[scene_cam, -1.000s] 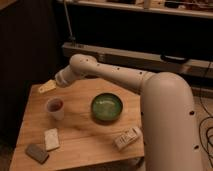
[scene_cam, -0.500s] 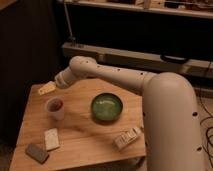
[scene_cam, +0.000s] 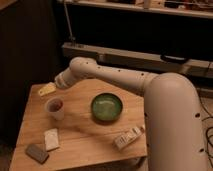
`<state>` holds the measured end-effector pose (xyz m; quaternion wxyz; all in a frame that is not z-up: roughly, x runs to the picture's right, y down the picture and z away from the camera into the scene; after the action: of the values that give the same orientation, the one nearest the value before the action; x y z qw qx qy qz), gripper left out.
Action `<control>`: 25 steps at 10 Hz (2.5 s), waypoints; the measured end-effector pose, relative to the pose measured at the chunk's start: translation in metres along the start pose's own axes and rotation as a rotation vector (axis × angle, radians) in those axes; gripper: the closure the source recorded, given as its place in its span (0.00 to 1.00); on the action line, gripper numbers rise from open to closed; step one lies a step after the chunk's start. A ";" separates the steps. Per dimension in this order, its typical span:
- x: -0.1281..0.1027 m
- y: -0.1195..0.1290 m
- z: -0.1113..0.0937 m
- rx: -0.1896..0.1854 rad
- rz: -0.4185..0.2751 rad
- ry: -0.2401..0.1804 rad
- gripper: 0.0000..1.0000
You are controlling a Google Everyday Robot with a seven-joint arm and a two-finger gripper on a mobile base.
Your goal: Place the pepper in the ceramic cup
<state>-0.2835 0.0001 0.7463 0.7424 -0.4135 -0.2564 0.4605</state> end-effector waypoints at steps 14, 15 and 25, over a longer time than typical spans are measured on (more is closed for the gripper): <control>0.016 0.009 -0.007 -0.001 -0.033 -0.008 0.09; 0.017 0.009 -0.007 -0.001 -0.034 -0.007 0.09; 0.030 0.013 -0.013 -0.017 -0.044 -0.015 0.09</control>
<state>-0.2665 0.0248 0.7286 0.7468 -0.4107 -0.2751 0.4449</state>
